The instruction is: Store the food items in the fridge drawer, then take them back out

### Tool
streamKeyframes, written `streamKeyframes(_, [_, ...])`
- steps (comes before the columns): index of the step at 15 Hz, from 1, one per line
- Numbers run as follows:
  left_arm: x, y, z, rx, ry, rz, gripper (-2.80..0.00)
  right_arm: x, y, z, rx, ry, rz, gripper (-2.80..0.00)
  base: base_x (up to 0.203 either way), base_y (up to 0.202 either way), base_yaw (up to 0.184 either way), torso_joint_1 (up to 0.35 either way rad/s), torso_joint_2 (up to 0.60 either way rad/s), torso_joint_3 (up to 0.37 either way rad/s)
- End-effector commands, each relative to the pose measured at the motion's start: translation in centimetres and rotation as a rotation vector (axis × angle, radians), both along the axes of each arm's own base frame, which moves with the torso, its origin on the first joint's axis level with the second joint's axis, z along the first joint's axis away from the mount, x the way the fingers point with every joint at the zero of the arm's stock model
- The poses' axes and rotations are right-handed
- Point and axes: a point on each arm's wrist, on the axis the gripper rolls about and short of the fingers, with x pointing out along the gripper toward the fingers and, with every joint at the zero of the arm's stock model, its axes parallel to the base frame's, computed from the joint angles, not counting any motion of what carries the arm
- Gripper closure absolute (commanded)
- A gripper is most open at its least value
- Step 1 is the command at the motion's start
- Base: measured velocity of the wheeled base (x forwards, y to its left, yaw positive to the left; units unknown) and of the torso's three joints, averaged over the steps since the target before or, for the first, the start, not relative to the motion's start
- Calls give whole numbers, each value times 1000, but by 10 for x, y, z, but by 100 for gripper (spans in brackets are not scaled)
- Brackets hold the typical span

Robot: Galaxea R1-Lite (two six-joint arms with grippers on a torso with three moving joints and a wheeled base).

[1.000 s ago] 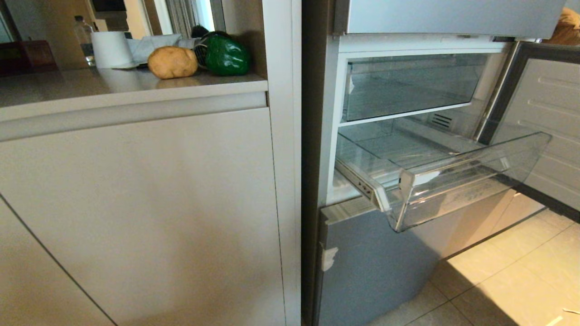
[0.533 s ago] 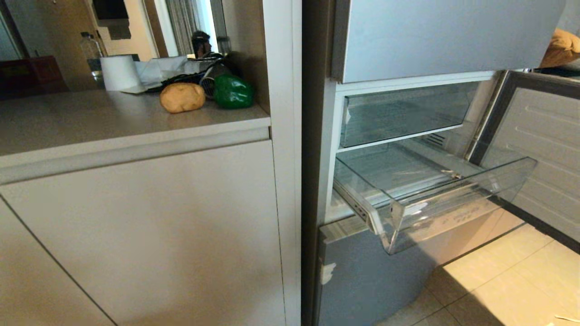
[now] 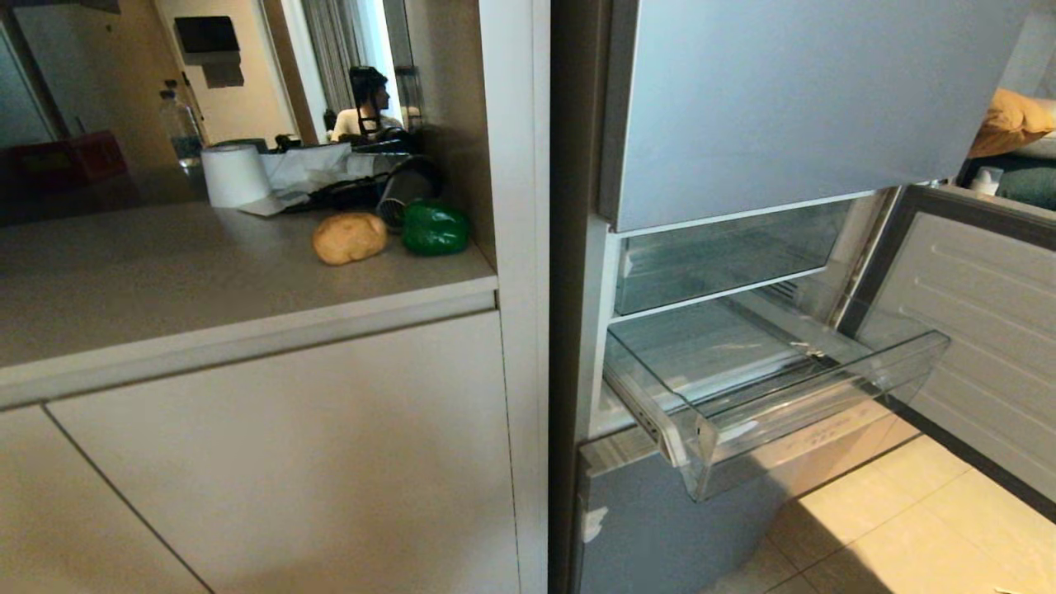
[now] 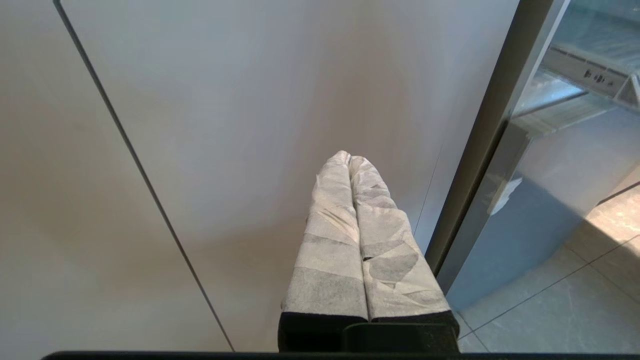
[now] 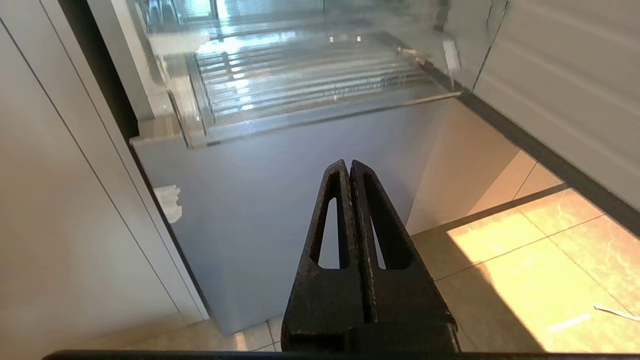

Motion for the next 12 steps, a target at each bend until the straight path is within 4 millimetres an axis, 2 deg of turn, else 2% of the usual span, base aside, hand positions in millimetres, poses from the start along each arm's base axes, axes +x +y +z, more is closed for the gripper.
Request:
streamKeyframes(1, [0,0,0,-1,2,1,0,0,0,0,0,1,-1,0,0,0,0,178,-387,-222])
streamKeyframes(12, [0,0,0,-1,2,1,0,0,0,0,2,1,-1,0,0,0,0,159,-341,-186])
